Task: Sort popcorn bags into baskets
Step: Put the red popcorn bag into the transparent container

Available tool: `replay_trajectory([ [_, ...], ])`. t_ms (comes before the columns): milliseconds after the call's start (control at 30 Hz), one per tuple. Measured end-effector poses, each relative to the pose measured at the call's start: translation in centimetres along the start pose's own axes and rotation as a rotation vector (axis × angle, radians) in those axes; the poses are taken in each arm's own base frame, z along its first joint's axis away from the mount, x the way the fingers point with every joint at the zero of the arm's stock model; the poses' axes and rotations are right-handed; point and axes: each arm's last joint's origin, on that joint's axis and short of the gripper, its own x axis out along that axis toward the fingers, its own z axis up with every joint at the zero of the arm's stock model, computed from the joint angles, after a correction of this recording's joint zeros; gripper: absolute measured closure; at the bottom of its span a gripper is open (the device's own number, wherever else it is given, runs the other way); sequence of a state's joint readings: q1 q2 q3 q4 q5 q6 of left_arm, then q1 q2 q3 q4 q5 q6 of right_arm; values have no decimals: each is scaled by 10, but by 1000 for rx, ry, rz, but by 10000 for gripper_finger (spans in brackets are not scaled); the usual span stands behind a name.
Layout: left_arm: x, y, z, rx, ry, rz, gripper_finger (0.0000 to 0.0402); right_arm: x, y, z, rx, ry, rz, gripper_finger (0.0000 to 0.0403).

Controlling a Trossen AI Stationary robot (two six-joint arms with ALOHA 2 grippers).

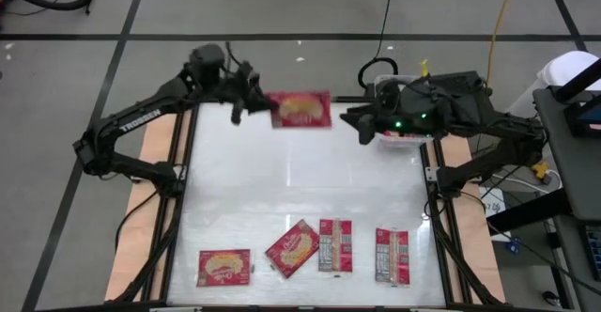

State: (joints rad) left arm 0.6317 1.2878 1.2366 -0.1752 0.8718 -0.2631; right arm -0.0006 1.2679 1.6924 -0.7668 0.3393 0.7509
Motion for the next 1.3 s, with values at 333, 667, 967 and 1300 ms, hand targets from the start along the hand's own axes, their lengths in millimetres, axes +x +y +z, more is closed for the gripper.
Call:
replay_trajectory([
  [333,35,-40,-51,75,371,-12,384,55,14,-32,-158,233,37,236],
  [667,62,-66,-66,163,432,-20,378,97,21,-61,-309,450,154,236],
  [967,67,-68,-69,210,443,-43,378,118,26,-88,-393,541,115,236],
  [1300,66,-67,-68,218,441,-60,378,123,34,-106,-380,585,104,341],
])
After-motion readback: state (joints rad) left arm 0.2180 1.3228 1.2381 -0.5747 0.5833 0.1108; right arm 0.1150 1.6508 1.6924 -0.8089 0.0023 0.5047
